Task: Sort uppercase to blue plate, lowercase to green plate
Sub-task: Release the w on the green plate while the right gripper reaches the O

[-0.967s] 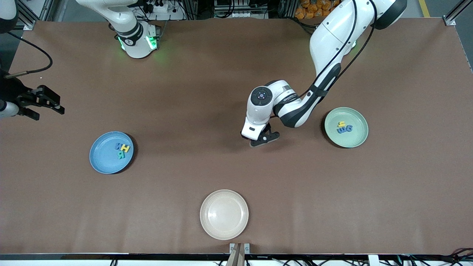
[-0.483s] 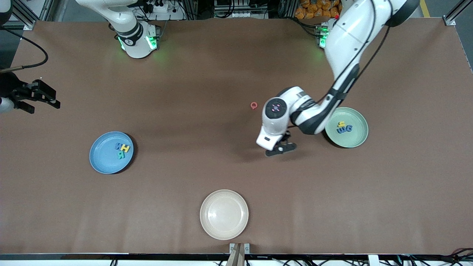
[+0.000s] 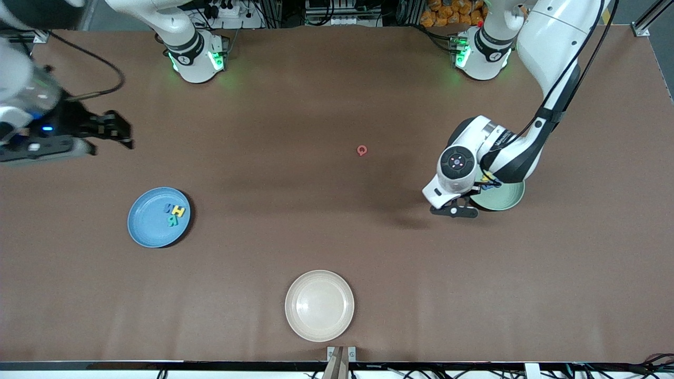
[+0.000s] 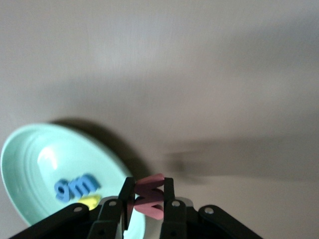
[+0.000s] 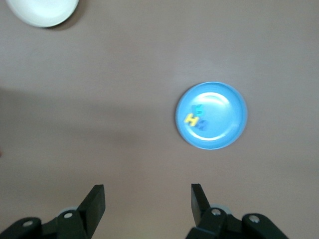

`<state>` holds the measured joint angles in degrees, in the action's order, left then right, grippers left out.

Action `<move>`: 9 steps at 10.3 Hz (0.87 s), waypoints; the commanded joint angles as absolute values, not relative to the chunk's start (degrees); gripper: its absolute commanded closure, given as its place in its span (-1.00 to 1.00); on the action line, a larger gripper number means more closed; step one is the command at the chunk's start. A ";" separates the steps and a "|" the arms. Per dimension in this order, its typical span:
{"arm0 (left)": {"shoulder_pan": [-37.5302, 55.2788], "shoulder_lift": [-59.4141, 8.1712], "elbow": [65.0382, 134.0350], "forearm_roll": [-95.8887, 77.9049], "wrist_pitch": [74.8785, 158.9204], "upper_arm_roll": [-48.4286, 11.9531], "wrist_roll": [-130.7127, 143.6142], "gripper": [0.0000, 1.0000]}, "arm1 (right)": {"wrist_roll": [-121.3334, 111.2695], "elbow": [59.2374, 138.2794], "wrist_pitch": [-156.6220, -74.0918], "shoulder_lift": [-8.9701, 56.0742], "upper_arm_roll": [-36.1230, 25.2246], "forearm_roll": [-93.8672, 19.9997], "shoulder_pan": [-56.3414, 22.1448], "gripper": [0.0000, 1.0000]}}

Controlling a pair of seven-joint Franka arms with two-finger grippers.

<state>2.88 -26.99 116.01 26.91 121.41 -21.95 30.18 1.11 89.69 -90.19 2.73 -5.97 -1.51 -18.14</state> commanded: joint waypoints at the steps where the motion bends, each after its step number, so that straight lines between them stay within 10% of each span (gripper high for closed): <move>1: 2.73 -21.63 123.82 27.95 121.55 -22.24 27.61 1.00 | 8.05 89.21 -91.23 5.96 -1.34 -0.79 -21.95 -0.56; 8: -1.14 -17.93 123.66 27.60 118.74 -19.25 11.07 1.00 | 29.68 89.91 -108.87 20.37 4.92 -0.88 -37.59 -0.53; 9: -1.14 -18.36 123.58 26.90 118.83 -19.25 12.03 -0.30 | 32.32 89.91 -111.33 22.83 4.92 -1.14 -40.23 -0.51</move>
